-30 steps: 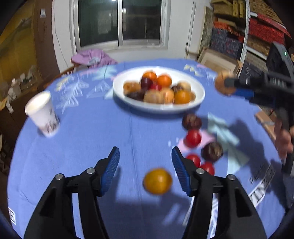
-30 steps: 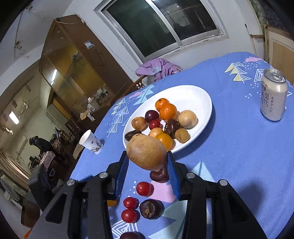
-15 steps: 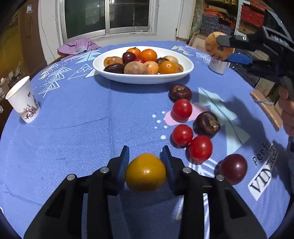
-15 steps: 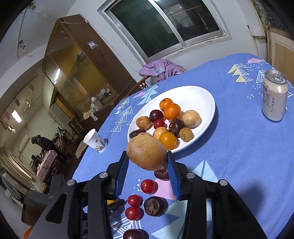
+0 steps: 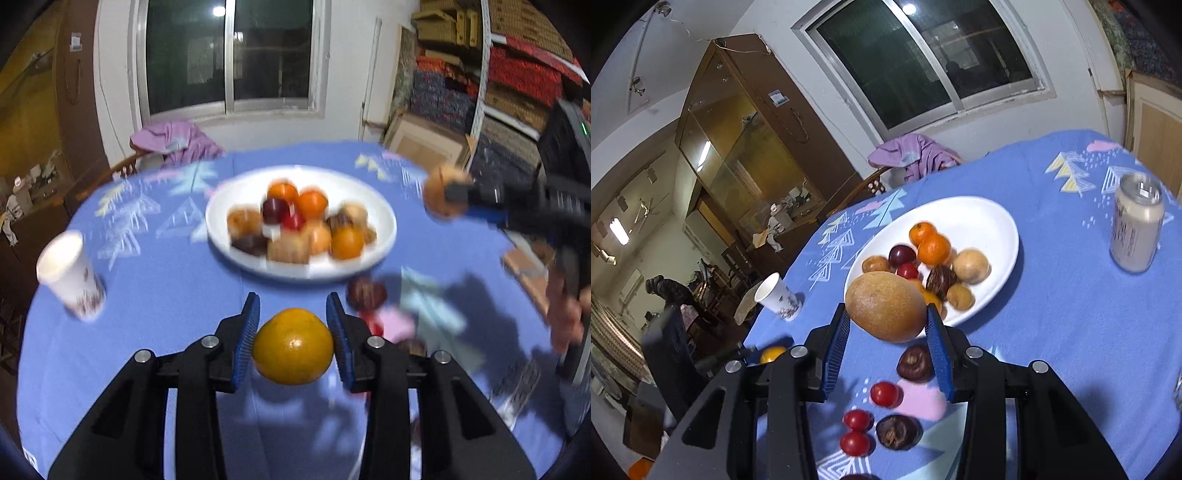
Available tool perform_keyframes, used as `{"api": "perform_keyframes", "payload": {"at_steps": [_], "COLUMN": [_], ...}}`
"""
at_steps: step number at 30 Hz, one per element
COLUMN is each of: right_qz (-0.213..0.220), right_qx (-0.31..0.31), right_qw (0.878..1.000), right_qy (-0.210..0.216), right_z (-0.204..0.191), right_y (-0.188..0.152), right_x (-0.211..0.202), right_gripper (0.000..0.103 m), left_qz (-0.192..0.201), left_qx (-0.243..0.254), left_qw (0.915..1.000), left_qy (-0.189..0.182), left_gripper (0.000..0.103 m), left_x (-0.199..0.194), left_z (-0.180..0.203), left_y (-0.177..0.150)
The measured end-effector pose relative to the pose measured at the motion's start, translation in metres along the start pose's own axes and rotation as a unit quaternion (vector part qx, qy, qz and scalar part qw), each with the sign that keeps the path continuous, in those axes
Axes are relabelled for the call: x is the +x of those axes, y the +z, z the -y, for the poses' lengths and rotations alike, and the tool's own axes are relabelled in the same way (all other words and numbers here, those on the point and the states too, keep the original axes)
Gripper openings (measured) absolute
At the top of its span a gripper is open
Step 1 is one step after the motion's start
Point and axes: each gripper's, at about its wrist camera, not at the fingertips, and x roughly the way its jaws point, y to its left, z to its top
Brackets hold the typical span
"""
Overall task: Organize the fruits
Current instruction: 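Carry both fruits over the white plate and open both tools to release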
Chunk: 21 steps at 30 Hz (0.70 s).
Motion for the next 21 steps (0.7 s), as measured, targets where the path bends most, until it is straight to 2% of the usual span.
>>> {"api": "perform_keyframes", "payload": {"at_steps": [2,6,9,12,17,21], "right_qz": [0.008,0.020,0.007,-0.016,-0.022,-0.026], "right_qx": [-0.010,-0.025,-0.024,-0.019,-0.027,-0.013], "right_qw": [1.000,0.999,0.998,0.998,0.995,0.994], "right_qy": [-0.011,-0.035,-0.050,-0.060,-0.094,-0.107], "right_z": [-0.003,-0.003,0.008,0.022,0.036,0.049], "right_y": [0.013,0.037,0.045,0.046,0.050,0.060], "right_x": [0.003,0.025,0.057,0.091,0.123,0.139], "right_gripper": [0.042,0.042,0.042,0.042,0.042,0.042], "left_qz": [0.022,0.029,0.008,-0.018,-0.028,-0.004], "left_qx": [-0.008,-0.031,-0.051,-0.066,-0.057,-0.052], "left_qw": [0.9997,0.9990,0.9986,0.9976,0.9980,0.9985], "left_qy": [0.003,0.011,0.009,0.003,-0.001,0.015], "left_gripper": [0.037,0.037,0.037,0.037,0.039,0.077], "left_x": [0.008,0.045,0.084,0.121,0.149,0.144], "left_z": [-0.004,-0.010,-0.016,-0.019,-0.013,-0.011], "left_y": [0.035,0.078,0.085,0.080,0.070,0.072]}}
